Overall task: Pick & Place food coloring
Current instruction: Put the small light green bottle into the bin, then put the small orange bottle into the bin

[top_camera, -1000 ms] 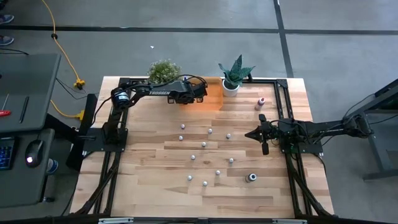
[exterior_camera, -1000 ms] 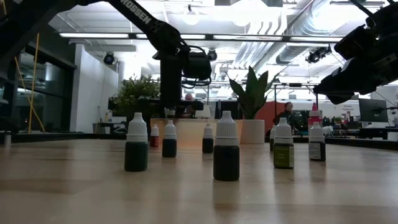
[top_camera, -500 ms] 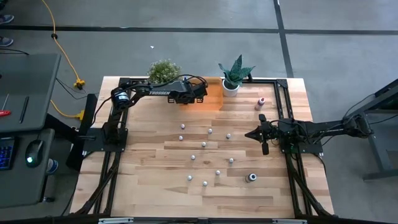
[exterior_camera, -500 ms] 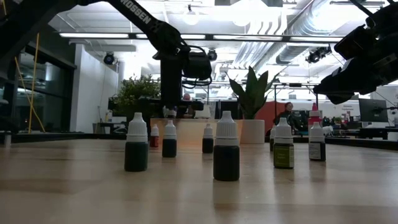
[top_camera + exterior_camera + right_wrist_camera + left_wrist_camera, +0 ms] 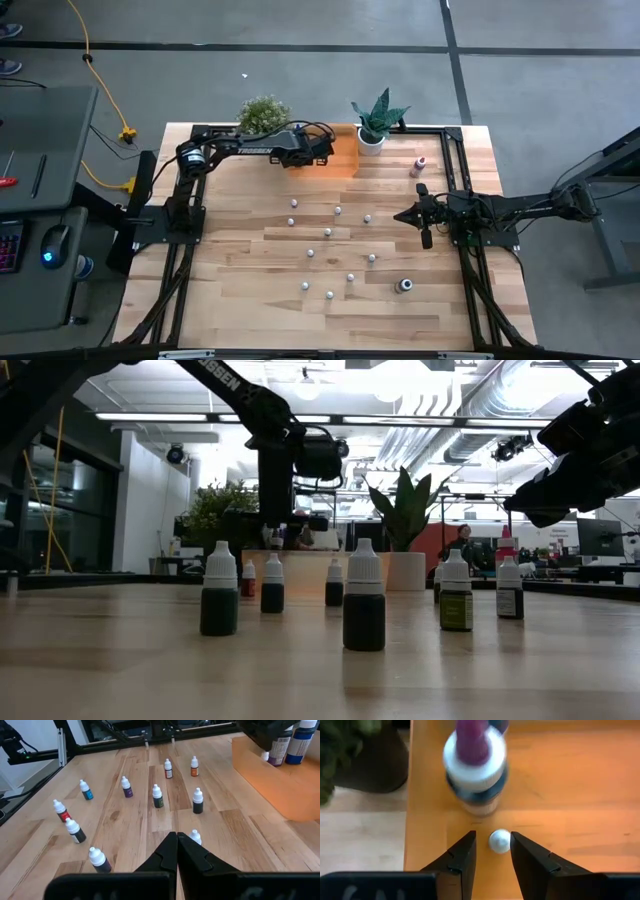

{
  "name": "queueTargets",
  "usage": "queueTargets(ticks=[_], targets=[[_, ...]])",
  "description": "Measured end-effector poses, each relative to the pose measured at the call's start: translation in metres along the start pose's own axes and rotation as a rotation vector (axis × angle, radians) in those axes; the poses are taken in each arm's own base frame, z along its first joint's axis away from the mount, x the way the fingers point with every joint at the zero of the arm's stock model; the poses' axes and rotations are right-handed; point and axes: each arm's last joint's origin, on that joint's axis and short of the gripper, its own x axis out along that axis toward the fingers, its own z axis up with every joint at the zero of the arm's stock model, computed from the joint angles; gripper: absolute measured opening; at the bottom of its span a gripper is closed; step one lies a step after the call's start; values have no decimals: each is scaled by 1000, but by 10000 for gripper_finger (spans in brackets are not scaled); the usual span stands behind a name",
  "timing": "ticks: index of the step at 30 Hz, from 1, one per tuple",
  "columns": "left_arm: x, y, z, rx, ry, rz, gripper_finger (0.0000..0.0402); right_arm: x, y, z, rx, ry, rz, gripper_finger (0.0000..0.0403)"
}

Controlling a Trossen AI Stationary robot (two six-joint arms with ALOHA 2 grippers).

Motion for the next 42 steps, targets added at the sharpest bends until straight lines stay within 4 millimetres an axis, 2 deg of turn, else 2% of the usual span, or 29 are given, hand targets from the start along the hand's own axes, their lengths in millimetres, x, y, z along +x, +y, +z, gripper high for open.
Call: queueTargets(ticks=[7, 14, 22, 26, 29, 33, 39, 42], targets=[[-19, -7, 8, 51, -61, -18, 116, 0, 0, 0, 0, 1, 0, 0], [-63, -18, 12, 169, -180, -80, 116, 0, 0, 0, 0, 0, 0, 0], [-132, 1, -4, 410, -204, -150, 116, 0, 0, 0, 0, 1, -2, 0], [-162, 17, -11, 530, -148, -210, 116, 0, 0, 0, 0, 0, -2, 0], [-178, 32, -13, 610, -44, -268, 124, 0, 0, 0, 0, 0, -2, 0], [-181, 48, -20, 712, 94, -341, 156, 0, 0, 0, 0, 0, -2, 0], [-161, 61, -45, 799, 344, -529, 219, 0, 0, 0, 0, 0, -3, 0], [-150, 64, -58, 815, 371, -563, 241, 0, 0, 0, 0, 0, -3, 0]])
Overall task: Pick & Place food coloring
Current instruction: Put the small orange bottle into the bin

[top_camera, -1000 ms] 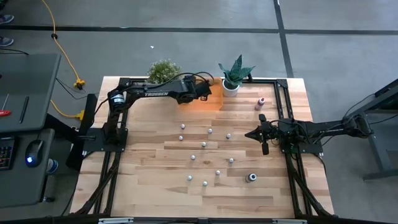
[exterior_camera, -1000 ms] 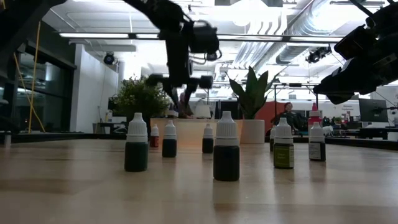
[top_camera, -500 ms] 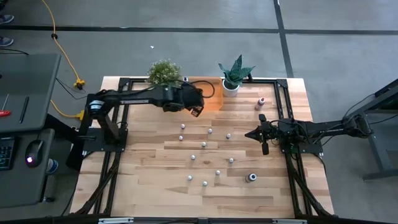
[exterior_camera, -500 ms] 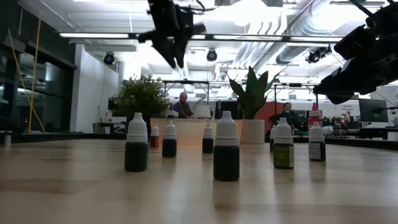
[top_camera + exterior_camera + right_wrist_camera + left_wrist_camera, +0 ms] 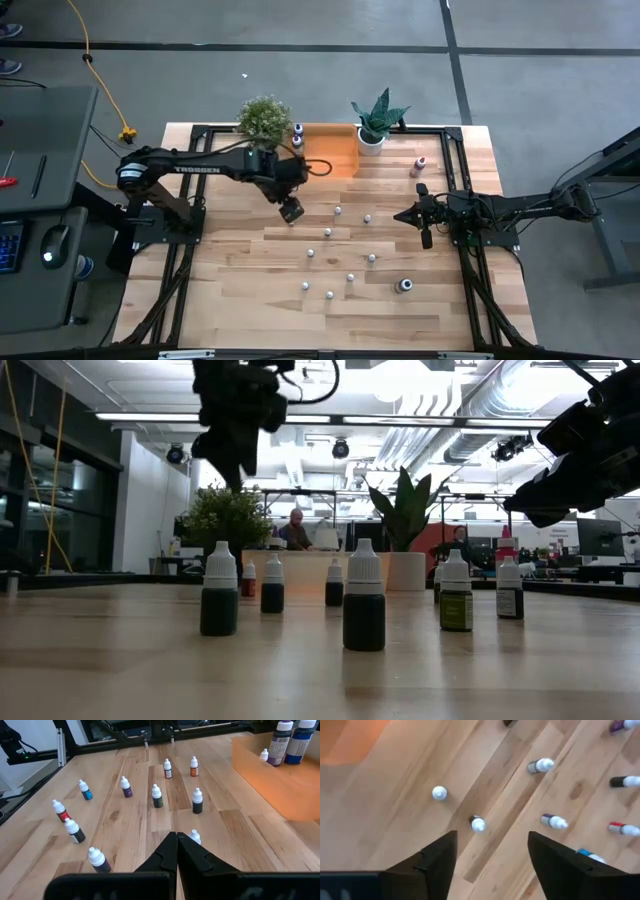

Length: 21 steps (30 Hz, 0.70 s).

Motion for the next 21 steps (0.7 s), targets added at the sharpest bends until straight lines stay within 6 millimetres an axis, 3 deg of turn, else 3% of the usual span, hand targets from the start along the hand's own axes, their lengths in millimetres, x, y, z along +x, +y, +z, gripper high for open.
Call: queueTargets(ticks=[8, 21], targets=[[24, 11, -10, -223, -39, 166, 250, 0, 0, 0, 0, 0, 0, 0], [63, 11, -2, -308, -93, 201, 250, 0, 0, 0, 0, -2, 0, 0]])
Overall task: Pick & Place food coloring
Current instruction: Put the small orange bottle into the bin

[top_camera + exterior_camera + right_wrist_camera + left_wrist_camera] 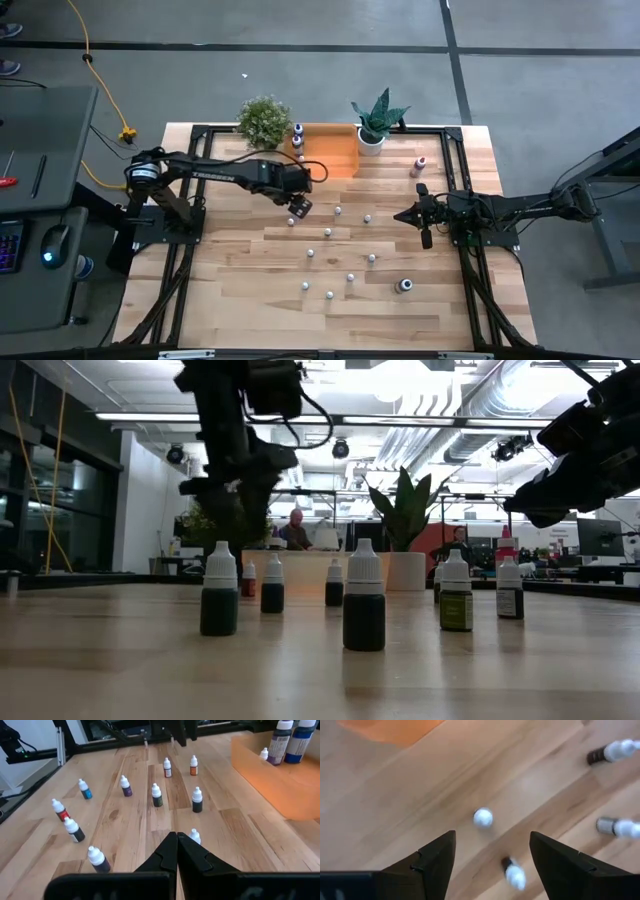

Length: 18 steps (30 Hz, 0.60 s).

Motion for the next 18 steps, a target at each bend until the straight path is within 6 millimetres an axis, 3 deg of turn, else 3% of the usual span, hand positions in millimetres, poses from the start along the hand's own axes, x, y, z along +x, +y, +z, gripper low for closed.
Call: queueTargets(ticks=[12, 18], targets=[[18, -4, 1, -32, -80, 103, 250, 0, 0, -1, 0, 8, -1, 0], [31, -3, -12, -52, -104, 107, 250, 0, 0, -1, 0, 10, -1, 0]])
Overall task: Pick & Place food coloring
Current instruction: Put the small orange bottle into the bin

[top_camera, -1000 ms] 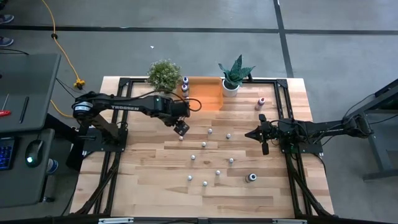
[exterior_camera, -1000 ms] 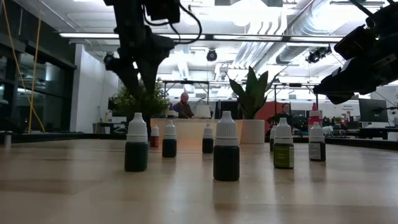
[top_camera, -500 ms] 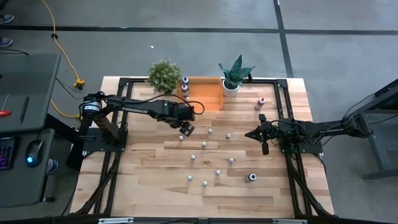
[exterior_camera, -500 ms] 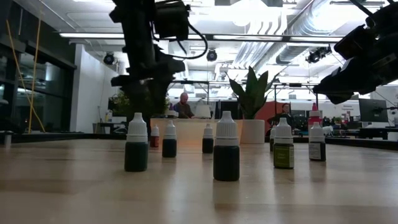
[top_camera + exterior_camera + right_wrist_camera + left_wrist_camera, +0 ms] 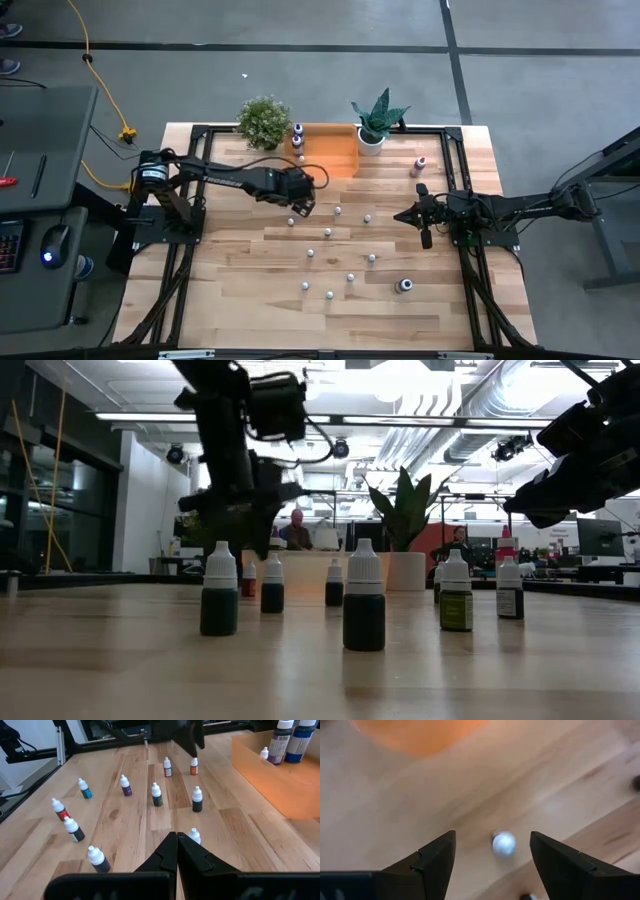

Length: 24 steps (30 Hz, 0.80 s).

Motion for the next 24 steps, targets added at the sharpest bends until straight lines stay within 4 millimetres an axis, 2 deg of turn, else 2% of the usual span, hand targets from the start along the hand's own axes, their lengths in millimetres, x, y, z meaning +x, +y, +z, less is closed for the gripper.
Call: queueTargets(ticks=[8, 17, 24], targets=[[9, -4, -22, -37, -59, -3, 250, 0, 0, 0, 0, 0, 0, 0], [14, -3, -29, -49, -85, -1, 248, 0, 0, 0, 0, 0, 0, 0], [14, -4, -29, -37, -85, -14, 202, 0, 0, 0, 0, 0, 0, 0]])
